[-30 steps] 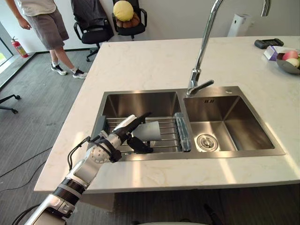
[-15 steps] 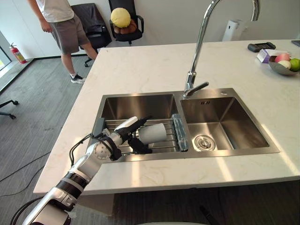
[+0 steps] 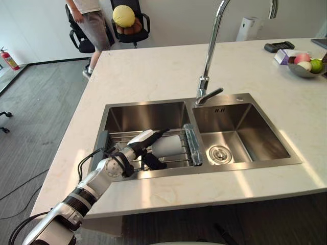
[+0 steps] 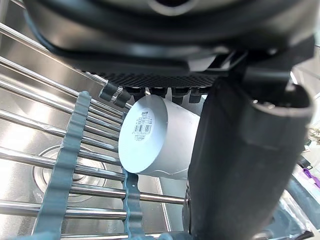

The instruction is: Walk over to the sink, pick up the cup, carry it to the dishwasher, place the cup inside the dishwasher, then close the dishwasher door

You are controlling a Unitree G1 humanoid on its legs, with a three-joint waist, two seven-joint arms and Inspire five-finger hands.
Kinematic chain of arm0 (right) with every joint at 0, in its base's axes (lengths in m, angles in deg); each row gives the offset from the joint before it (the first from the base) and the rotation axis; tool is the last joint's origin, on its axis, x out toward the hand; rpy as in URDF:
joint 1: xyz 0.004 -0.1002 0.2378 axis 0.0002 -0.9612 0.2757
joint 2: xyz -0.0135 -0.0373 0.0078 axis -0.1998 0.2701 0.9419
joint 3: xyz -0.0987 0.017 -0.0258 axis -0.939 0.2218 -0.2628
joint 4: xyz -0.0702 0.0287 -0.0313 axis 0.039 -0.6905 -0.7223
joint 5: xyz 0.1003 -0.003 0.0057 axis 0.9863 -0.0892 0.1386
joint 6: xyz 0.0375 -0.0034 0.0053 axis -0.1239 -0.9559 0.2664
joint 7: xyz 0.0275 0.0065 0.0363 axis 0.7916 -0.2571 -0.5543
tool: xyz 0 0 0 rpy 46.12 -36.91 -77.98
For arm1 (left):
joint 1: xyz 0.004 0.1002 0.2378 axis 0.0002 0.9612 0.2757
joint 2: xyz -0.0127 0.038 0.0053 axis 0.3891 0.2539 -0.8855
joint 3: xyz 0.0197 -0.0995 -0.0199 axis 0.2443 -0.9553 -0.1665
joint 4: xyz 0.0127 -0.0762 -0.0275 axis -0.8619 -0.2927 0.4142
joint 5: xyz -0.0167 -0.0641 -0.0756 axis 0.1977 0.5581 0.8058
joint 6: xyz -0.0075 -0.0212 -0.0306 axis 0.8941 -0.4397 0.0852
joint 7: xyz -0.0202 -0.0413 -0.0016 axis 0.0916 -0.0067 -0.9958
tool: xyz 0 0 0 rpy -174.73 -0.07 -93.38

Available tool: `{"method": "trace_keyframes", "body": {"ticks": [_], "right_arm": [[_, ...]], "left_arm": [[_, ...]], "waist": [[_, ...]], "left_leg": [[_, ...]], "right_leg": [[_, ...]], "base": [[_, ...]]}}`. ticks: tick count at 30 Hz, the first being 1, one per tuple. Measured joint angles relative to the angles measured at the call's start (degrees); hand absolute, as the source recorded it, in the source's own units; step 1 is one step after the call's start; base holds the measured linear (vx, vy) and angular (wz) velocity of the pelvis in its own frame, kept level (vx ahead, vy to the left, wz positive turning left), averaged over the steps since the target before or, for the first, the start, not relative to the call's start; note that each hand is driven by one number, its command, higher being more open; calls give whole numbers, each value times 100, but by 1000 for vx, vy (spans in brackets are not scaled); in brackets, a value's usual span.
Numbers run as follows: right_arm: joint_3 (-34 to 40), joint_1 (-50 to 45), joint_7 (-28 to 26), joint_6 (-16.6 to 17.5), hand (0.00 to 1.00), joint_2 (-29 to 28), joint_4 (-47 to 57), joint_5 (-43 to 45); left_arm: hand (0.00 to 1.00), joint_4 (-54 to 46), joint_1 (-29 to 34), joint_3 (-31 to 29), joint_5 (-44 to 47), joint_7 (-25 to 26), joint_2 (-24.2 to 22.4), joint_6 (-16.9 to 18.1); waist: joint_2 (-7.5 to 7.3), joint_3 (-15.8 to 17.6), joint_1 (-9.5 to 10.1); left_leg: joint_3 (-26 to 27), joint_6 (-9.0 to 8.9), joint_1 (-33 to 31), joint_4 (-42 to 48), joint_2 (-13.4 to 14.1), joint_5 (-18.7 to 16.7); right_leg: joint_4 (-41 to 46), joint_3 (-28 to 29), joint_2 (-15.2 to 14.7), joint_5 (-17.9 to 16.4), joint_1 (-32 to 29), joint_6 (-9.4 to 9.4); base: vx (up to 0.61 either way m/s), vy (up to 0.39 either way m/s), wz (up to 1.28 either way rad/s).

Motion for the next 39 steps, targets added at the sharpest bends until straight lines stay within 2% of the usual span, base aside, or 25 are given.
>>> {"method": "trace_keyframes", "body": {"ticks": [4,5,15,18,25,31,35,39], "right_arm": [[-77,25,2,3,100,31,-19,6],[-77,26,3,3,100,31,-20,7],[-108,43,29,8,100,39,-23,8],[-145,81,82,19,100,53,-60,9],[-299,126,166,33,100,106,-75,17],[-329,129,182,33,100,202,-83,17],[-413,143,173,32,100,255,-86,17],[-410,150,143,21,100,259,-87,16]], "left_arm": [[100,-13,0,32,2,7,44,-41],[0,-22,0,53,-4,4,39,-53],[0,-91,-320,185,-514,-414,1,-300],[0,-86,-465,257,-586,-688,-32,-399],[0,-79,-498,268,-586,-753,-100,-576],[0,-67,-465,328,-449,-552,-92,-499],[0,32,-242,351,520,-88,-7,-340],[0,-26,60,180,1171,41,-6,-207]], "waist": [[4,-2,-64],[4,-2,-70],[20,0,-148],[39,8,-182],[78,29,-239],[175,65,-240],[206,80,-242],[196,91,-232]], "left_leg": [[1,0,2,-1,-5,0],[1,0,2,-1,-6,0],[19,-17,1,0,-5,-13],[26,-23,3,1,1,-17],[36,-28,8,1,1,-20],[21,-31,-1,1,-2,-23],[-23,-30,-28,4,-5,-22],[-122,-26,-58,27,-17,-19]], "right_leg": [[1,4,-6,2,0,0],[0,5,-6,2,0,0],[-26,22,17,2,-1,0],[-27,29,25,2,0,0],[-27,45,27,2,-1,-1],[-33,35,30,1,-2,0],[-42,-12,30,-2,-2,1],[-45,-126,23,-14,33,6]], "base": [[-8,-6,0],[0,0,0],[0,0,0],[0,0,0],[0,0,0],[0,0,0],[0,0,4],[4,-18,13]]}}
